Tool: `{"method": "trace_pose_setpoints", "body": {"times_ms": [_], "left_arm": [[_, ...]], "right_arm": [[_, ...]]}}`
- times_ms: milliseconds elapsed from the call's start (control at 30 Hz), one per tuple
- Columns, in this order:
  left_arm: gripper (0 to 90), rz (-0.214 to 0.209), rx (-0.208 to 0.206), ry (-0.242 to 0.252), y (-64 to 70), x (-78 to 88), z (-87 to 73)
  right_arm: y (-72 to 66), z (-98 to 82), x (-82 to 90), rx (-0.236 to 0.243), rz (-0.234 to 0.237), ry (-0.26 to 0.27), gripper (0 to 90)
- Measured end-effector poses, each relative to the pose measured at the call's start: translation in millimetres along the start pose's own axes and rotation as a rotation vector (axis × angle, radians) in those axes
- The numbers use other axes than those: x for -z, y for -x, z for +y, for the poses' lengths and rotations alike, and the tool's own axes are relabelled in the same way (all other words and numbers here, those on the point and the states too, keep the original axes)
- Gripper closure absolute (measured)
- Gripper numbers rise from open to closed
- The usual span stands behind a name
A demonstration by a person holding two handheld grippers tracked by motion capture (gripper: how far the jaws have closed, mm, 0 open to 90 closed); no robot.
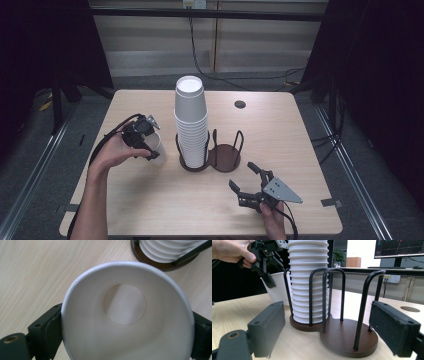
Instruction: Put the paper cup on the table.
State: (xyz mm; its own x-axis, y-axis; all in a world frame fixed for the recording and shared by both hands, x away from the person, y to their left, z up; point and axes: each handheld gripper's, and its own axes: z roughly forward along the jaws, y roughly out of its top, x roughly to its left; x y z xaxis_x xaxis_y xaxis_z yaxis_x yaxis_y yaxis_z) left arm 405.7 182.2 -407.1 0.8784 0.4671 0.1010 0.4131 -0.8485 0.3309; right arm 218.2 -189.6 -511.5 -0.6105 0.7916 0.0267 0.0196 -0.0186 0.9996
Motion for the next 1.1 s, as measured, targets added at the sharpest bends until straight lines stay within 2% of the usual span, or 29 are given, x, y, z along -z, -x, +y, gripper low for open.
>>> {"method": "trace_pose_setpoints", "body": {"times_ms": [67, 100, 133, 167, 267, 400, 533, 667, 700, 833, 900, 933, 967, 1000, 1067, 1100], "left_arm": [[7.7, 0.005, -0.012, -0.012, 0.6, -2.9, 1.7], [7.5, 0.029, -0.013, -0.022, 1.3, -7.9, 4.1], [7.4, 0.029, -0.013, -0.022, 1.3, -7.9, 4.1], [7.4, 0.038, -0.016, -0.048, 1.9, -10.2, 5.2], [6.6, 0.050, -0.020, -0.033, 3.3, -13.4, 7.1], [6.0, 0.034, -0.007, -0.033, 1.0, -16.0, 9.1], [5.1, 0.022, -0.020, -0.037, 0.3, -21.0, 8.8], [6.2, 0.011, -0.005, -0.048, -1.4, -26.6, 6.5], [6.4, -0.004, 0.023, -0.044, -2.8, -30.5, 4.5], [5.6, -0.025, 0.034, -0.028, -5.0, -31.8, 0.6], [5.5, -0.020, 0.075, -0.017, -7.0, -32.6, -2.4], [5.1, -0.009, 0.081, -0.013, -6.9, -33.8, -3.9], [4.3, -0.009, 0.059, -0.037, -5.9, -35.0, -6.1], [6.6, -0.009, 0.059, -0.037, -5.9, -35.0, -6.1], [5.5, -0.012, 0.070, -0.025, -4.5, -37.3, -8.7], [4.5, -0.013, 0.059, -0.030, -5.5, -37.2, -9.6]], "right_arm": [[0.1, 0.0, -0.1, 0.001, 0.001, 0.001, 12.9], [0.0, 0.0, 0.0, 0.000, 0.000, 0.000, 12.9], [0.0, 0.0, 0.0, 0.000, 0.000, 0.000, 12.9], [0.0, 0.0, 0.0, 0.000, 0.000, 0.000, 12.9], [0.0, 0.0, 0.1, 0.000, 0.001, 0.000, 12.9], [0.0, 0.0, 0.1, 0.000, 0.001, -0.001, 12.9], [0.1, 0.0, 0.1, 0.000, 0.001, 0.000, 12.7], [0.0, 0.0, 0.1, 0.001, -0.004, 0.001, 12.7], [0.0, 0.0, 0.1, 0.002, -0.004, 0.001, 12.7], [0.0, 0.0, 0.1, 0.002, -0.006, 0.002, 12.7], [0.0, 0.0, 0.1, 0.002, -0.007, 0.002, 12.7], [0.0, 0.0, 0.1, 0.002, -0.007, 0.001, 12.7], [0.0, 0.0, 0.0, 0.001, -0.008, 0.001, 12.7], [0.0, 0.0, 0.0, 0.001, -0.008, 0.001, 12.7], [0.0, 0.0, -0.1, 0.001, -0.008, 0.001, 12.7], [-0.1, 0.0, 0.1, 0.001, -0.008, 0.000, 12.7]]}}
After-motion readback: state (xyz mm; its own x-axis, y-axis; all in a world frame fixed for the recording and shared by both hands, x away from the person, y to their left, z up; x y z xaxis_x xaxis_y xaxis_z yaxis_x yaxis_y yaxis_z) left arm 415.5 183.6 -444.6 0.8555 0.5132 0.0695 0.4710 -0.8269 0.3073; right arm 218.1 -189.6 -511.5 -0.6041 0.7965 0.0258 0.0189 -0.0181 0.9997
